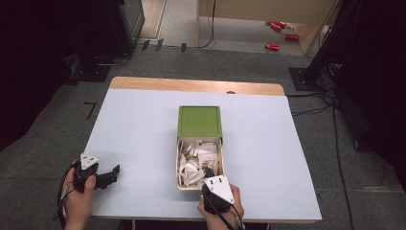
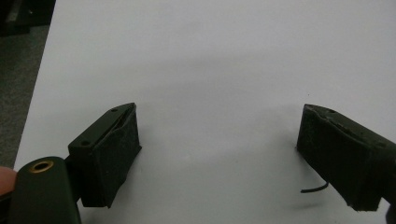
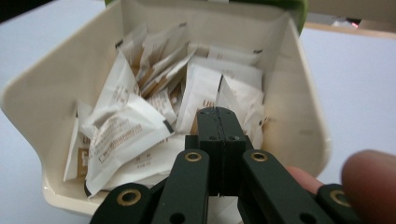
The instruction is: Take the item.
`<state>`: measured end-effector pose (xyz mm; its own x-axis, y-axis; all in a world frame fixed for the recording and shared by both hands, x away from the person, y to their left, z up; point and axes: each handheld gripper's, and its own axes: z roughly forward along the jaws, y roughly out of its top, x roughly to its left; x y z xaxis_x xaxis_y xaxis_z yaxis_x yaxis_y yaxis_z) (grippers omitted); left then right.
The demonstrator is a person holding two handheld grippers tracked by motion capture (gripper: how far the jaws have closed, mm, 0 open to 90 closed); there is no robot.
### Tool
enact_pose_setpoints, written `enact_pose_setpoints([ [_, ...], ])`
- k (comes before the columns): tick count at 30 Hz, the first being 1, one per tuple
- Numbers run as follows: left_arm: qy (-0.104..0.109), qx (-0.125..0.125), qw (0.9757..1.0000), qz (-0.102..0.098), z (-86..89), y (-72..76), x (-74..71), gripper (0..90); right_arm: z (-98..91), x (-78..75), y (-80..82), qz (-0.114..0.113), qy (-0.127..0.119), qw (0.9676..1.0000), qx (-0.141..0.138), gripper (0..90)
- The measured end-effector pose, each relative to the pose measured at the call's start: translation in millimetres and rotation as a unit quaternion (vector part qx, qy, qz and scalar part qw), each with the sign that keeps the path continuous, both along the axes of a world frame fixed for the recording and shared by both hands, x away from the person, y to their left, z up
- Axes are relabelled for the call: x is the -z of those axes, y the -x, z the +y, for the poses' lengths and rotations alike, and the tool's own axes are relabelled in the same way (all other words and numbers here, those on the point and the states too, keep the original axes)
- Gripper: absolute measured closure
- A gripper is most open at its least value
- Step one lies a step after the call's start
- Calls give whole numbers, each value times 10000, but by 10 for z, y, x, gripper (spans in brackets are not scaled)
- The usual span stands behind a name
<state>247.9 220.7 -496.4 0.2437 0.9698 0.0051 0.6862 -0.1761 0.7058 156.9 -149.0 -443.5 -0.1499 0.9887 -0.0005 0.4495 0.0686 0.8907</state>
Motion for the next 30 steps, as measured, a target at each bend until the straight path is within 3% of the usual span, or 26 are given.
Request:
enact_pose_setpoints([
  [1, -1, 1, 10000, 0, 0, 0, 0, 136, -22, -53, 26, -172, -73, 9998, -68, 900],
  [3, -1, 1, 10000, 0, 1, 0, 0, 136, -41, -96, 45, -291, -175, 9993, -168, 900],
  [13, -4, -1, 10000, -1, 0, 1, 0, 136, -142, -326, 59, -690, -426, 9961, -350, 900],
  [24, -9, -1, 10000, 0, -1, 0, 0, 136, -460, -675, -7, -1216, -620, 9906, -115, 900],
  [30, -10, 0, 10000, 0, -1, 0, 0, 136, -666, -702, -87, -1287, -587, 9899, 96, 900],
])
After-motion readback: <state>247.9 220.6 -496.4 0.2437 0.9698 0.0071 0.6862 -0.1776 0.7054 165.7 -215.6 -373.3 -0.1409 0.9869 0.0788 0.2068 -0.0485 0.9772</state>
